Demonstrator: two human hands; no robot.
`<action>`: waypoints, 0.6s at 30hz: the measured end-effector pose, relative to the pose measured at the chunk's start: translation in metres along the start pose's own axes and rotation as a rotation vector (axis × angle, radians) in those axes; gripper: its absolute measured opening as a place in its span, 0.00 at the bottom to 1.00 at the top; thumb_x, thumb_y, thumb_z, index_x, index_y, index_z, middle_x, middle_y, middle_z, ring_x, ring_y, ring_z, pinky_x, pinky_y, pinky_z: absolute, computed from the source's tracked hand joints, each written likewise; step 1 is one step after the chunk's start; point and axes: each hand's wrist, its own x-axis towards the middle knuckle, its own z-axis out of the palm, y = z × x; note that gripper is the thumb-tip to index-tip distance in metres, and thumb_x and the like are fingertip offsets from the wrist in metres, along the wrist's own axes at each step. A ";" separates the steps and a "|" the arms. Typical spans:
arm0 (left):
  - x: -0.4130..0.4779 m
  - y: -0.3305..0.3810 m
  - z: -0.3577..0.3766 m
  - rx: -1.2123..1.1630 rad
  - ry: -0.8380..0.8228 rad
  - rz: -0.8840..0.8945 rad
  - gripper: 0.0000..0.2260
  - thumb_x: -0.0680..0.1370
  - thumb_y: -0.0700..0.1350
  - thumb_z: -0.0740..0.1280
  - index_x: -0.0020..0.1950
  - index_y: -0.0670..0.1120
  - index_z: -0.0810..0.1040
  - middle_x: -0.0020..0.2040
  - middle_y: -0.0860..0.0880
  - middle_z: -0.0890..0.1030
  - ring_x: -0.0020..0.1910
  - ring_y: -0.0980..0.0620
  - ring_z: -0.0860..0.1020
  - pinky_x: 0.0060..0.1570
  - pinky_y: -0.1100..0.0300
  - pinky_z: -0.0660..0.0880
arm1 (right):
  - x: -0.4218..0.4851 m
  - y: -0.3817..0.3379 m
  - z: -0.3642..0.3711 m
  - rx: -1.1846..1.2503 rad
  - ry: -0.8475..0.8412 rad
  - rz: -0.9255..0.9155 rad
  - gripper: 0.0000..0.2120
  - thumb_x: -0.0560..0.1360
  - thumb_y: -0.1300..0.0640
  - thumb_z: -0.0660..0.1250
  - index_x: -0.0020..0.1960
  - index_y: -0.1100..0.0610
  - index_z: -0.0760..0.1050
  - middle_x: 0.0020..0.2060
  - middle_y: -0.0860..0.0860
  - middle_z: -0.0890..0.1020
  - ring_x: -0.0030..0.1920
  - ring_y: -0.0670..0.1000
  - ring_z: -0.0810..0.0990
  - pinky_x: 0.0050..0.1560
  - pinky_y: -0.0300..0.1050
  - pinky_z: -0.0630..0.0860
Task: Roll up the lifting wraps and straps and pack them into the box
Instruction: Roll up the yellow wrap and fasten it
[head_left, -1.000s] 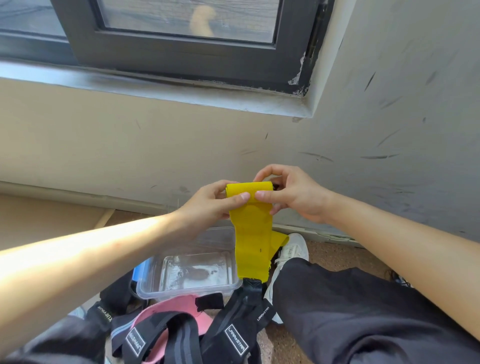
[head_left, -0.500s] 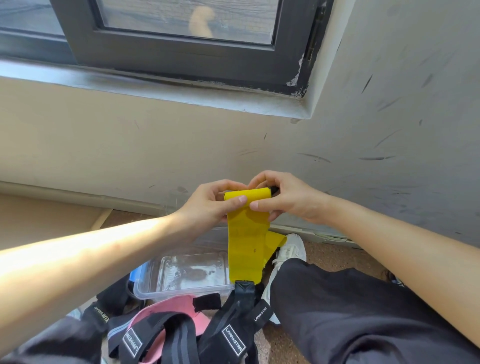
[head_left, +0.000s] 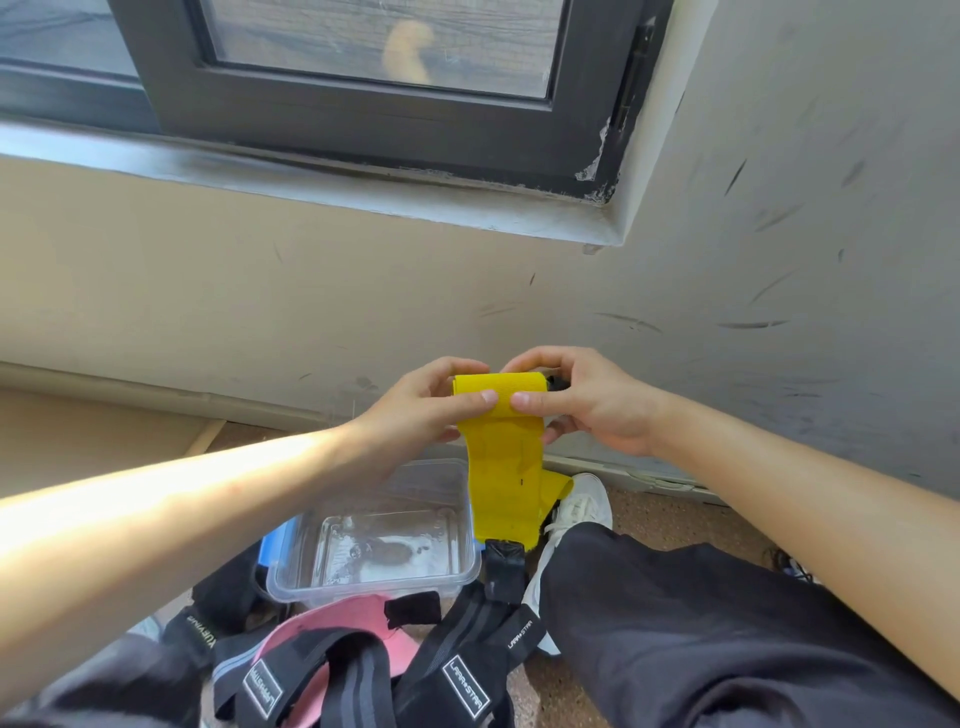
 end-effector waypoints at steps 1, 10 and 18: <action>0.000 0.000 -0.002 0.017 -0.017 -0.021 0.20 0.77 0.54 0.73 0.67 0.52 0.77 0.60 0.49 0.83 0.59 0.52 0.82 0.58 0.56 0.78 | 0.000 0.001 0.001 -0.016 0.014 -0.019 0.15 0.75 0.59 0.74 0.60 0.55 0.78 0.49 0.53 0.81 0.48 0.51 0.84 0.40 0.45 0.82; -0.002 0.006 -0.008 0.030 -0.060 0.010 0.13 0.82 0.45 0.68 0.64 0.41 0.79 0.57 0.42 0.85 0.53 0.52 0.85 0.42 0.60 0.82 | 0.002 -0.001 0.004 -0.054 0.084 -0.082 0.15 0.75 0.58 0.75 0.60 0.54 0.79 0.47 0.49 0.82 0.49 0.49 0.84 0.42 0.47 0.83; -0.001 -0.001 -0.004 -0.010 0.066 0.131 0.10 0.79 0.41 0.71 0.60 0.47 0.80 0.51 0.46 0.85 0.49 0.53 0.84 0.40 0.61 0.81 | -0.001 -0.003 0.007 0.039 -0.029 0.124 0.27 0.76 0.38 0.62 0.67 0.55 0.77 0.61 0.61 0.82 0.59 0.59 0.84 0.52 0.55 0.84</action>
